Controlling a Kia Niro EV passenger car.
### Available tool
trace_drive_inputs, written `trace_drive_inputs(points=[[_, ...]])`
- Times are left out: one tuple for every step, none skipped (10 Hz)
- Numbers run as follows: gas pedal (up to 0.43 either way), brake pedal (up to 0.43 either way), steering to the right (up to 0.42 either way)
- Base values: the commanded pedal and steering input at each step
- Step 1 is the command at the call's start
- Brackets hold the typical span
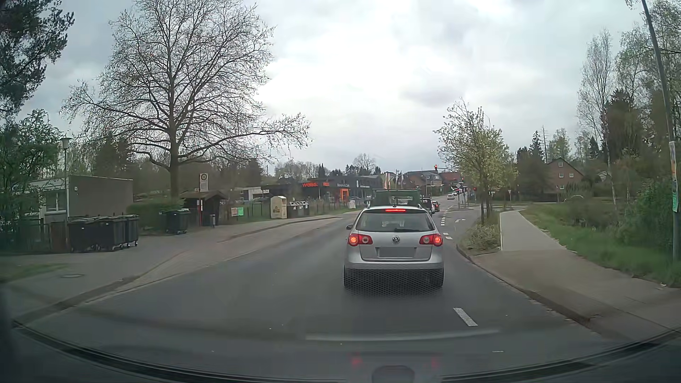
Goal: Follow the waypoints while adhering to traffic rules and regulations
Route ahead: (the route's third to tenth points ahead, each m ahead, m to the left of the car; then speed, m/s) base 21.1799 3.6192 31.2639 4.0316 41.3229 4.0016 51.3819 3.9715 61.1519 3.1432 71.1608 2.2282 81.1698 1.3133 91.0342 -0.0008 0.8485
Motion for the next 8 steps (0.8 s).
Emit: trace_drive_inputs(points=[[0.000, 0.006, 0.012], [0.000, 0.006, 0.012], [0.000, 0.006, 0.012], [0.000, 0.006, 0.012], [0.000, 0.000, 0.012], [0.000, 0.006, 0.012], [0.000, 0.000, 0.012], [0.000, 0.006, 0.012]])
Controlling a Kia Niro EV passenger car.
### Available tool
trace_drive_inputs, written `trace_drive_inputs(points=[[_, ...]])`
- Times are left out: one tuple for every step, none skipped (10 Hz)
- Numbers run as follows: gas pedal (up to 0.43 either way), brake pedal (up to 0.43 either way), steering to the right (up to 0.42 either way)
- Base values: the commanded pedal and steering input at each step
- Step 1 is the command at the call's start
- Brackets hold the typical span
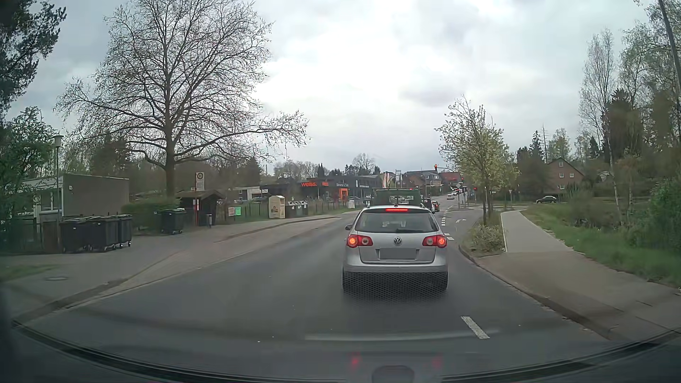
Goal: Follow the waypoints while adhering to traffic rules and regulations
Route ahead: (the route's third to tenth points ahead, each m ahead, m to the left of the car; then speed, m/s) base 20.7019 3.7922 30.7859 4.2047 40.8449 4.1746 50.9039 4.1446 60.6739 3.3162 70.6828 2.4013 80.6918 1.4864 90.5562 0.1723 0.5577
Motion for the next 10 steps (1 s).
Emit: trace_drive_inputs(points=[[0.000, 0.000, 0.012], [0.000, 0.006, 0.012], [0.000, 0.000, 0.012], [0.000, 0.000, 0.012], [0.000, 0.000, 0.012], [0.000, 0.006, 0.012], [0.000, 0.006, 0.012], [0.000, 0.006, 0.012], [0.000, 0.000, 0.012], [0.000, 0.006, 0.012]])
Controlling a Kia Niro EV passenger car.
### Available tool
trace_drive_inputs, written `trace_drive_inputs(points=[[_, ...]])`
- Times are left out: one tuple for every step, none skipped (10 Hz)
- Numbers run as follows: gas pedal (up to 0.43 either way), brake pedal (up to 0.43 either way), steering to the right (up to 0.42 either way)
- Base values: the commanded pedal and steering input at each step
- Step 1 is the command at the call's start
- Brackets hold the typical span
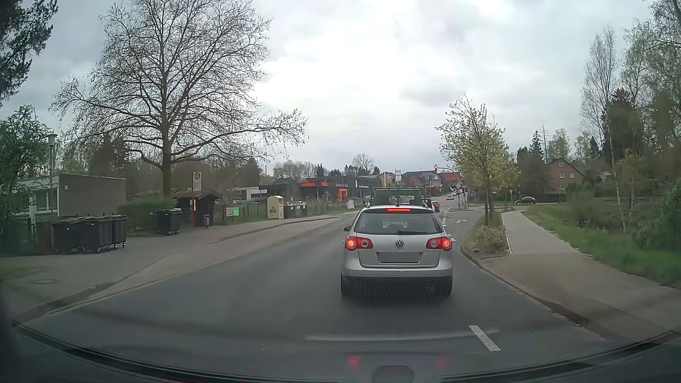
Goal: Follow the waypoints while adhering to traffic rules and regulations
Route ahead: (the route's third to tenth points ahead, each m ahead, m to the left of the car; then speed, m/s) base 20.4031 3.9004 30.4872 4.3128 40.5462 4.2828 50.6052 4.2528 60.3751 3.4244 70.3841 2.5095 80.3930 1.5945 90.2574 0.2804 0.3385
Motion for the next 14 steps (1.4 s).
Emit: trace_drive_inputs(points=[[0.000, 0.006, 0.012], [0.000, 0.018, 0.012], [0.000, 0.024, 0.012], [0.000, 0.043, 0.012], [0.000, 0.055, 0.012], [0.000, 0.049, 0.012], [0.000, 0.049, 0.012], [0.000, 0.043, 0.012], [0.000, 0.043, 0.012], [0.000, 0.043, 0.013], [0.000, 0.049, 0.012], [0.000, 0.049, 0.012], [0.000, 0.043, 0.012], [0.000, 0.049, 0.012]])
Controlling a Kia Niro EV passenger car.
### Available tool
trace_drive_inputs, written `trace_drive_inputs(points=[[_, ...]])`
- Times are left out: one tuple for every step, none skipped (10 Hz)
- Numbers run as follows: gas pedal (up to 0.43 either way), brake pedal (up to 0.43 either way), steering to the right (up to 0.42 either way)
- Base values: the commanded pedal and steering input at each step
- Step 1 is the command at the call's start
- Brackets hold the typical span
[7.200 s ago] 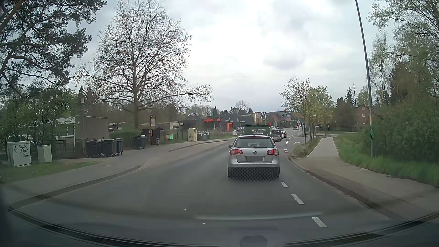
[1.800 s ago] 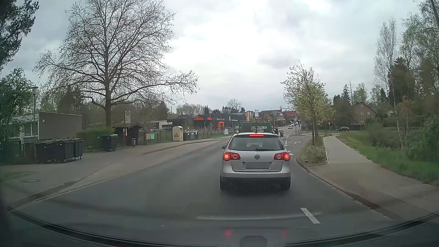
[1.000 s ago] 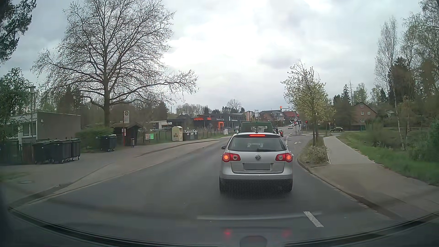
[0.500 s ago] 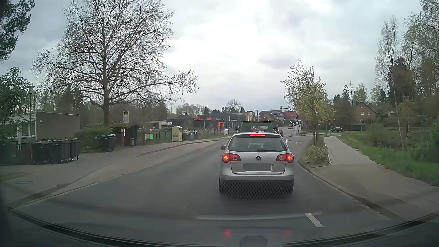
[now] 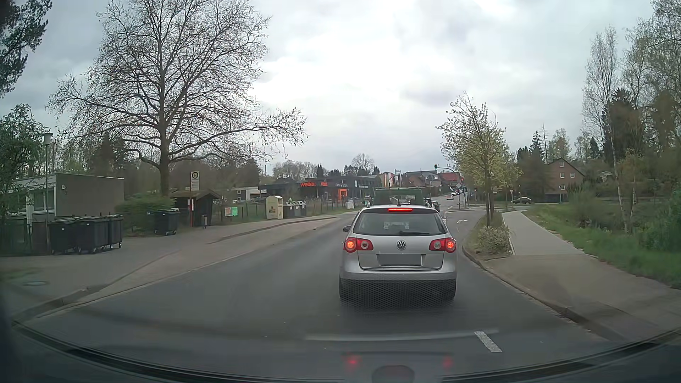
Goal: Follow the waypoints while adhering to traffic rules and regulations
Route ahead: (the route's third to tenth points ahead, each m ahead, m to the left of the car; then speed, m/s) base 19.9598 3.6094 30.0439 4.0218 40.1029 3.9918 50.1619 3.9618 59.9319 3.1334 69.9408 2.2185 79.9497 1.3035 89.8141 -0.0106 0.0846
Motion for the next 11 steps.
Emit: trace_drive_inputs(points=[[0.000, 0.037, 0.013], [0.000, 0.024, 0.012], [0.000, 0.037, 0.012], [0.000, 0.049, 0.012], [0.000, 0.073, 0.012], [0.000, 0.085, 0.012], [0.000, 0.116, 0.012], [0.000, 0.134, 0.012], [0.000, 0.116, 0.012], [0.000, 0.116, 0.013], [0.000, 0.116, 0.013]])
